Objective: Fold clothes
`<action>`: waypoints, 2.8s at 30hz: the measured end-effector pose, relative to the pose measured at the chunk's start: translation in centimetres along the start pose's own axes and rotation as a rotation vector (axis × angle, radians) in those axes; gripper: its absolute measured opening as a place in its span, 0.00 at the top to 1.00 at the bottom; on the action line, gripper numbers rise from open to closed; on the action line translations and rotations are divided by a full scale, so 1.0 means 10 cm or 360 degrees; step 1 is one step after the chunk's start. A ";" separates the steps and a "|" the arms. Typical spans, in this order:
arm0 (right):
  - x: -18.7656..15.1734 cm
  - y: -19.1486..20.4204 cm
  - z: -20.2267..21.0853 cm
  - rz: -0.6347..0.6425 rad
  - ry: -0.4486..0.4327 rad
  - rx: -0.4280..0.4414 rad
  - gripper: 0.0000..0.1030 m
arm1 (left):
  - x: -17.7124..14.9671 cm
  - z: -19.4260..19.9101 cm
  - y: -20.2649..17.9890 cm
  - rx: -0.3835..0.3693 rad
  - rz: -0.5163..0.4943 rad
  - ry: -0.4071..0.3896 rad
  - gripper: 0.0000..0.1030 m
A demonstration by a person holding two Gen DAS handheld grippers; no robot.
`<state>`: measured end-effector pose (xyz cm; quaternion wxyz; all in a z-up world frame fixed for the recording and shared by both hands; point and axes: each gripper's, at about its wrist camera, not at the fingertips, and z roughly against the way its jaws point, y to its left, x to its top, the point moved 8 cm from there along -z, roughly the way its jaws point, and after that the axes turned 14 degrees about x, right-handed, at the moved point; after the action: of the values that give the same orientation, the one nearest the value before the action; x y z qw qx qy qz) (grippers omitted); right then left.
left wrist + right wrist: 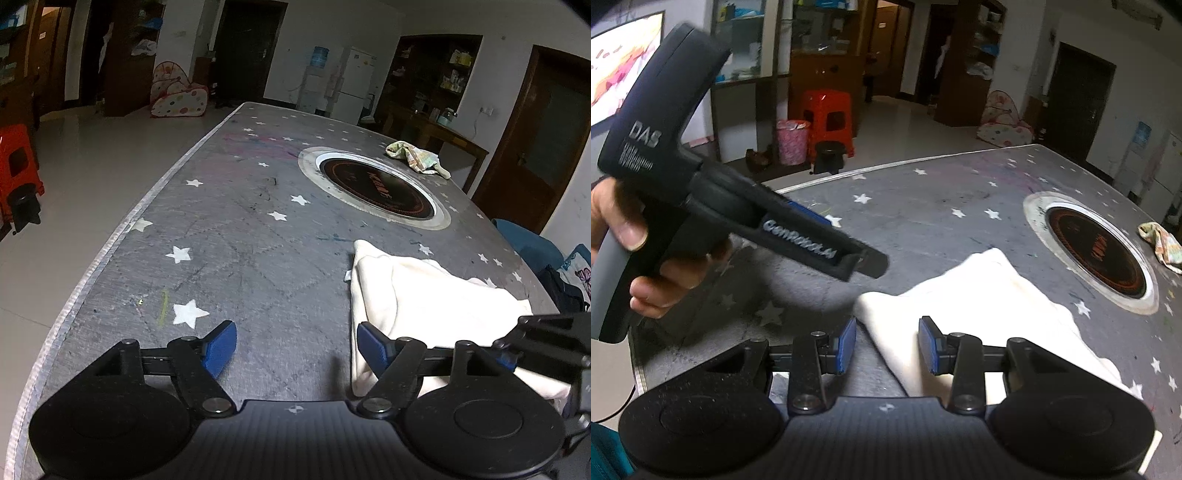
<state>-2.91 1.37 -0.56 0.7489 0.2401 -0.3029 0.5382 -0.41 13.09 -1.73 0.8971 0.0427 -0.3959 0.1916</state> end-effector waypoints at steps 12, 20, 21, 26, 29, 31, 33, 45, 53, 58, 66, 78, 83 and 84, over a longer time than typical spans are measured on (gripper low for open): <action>-0.01 0.08 -0.15 0.0069 0.0032 -0.0047 0.64 | 0.09 -0.05 0.07 -0.0018 0.0083 0.0024 0.21; 0.03 0.13 -0.20 0.0156 0.0034 -0.0108 0.64 | 0.10 -0.05 0.09 -0.0039 0.0121 0.0029 0.18; 0.03 0.13 -0.22 0.0158 0.0039 -0.0110 0.64 | 0.11 -0.06 0.09 -0.0042 0.0129 0.0033 0.18; 0.03 0.08 -0.31 0.0164 0.0061 -0.0130 0.71 | 0.12 -0.05 0.12 -0.0085 0.0191 0.0059 0.17; 0.04 0.03 -0.28 0.0141 0.0032 -0.0139 0.85 | 0.13 -0.04 0.11 -0.0145 0.0249 0.0083 0.15; 0.06 -0.03 -0.22 0.0076 -0.0003 -0.0114 0.88 | 0.14 -0.03 0.09 -0.0204 0.0304 0.0108 0.13; 0.08 -0.09 -0.17 -0.0003 -0.0046 -0.0076 0.89 | 0.15 -0.03 0.06 -0.0275 0.0369 0.0140 0.11; 0.16 -0.34 0.28 -0.0332 -0.0300 0.0077 0.90 | 0.22 -0.23 -0.30 -0.0498 0.0577 0.0309 0.12; 0.15 -0.37 0.39 -0.0371 -0.0370 0.0131 0.90 | 0.16 -0.38 -0.50 -0.0663 0.0660 0.0464 0.28; 0.13 -0.31 0.42 -0.0359 -0.0386 0.0168 0.90 | 0.08 -0.44 -0.50 -0.0720 0.0743 0.0548 0.39; 0.09 -0.25 0.42 -0.0351 -0.0385 0.0200 0.90 | 0.01 -0.49 -0.51 -0.0731 0.0757 0.0558 0.70; -0.05 -0.29 0.56 -0.0375 -0.0375 0.0130 0.84 | -0.03 -0.51 -0.52 -0.0661 0.0692 0.0506 0.78; -0.20 -0.58 0.75 -0.0475 -0.0401 -0.0039 0.75 | -0.04 -0.51 -0.51 -0.0638 0.0668 0.0490 0.79; -0.26 -0.66 0.80 -0.0500 -0.0403 -0.0092 0.73 | -0.04 -0.51 -0.51 -0.0633 0.0658 0.0483 0.79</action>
<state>1.16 -7.79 2.99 0.7861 0.3287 -0.3688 0.3715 4.81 9.44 -5.09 0.8787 -0.2438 -0.2875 0.2929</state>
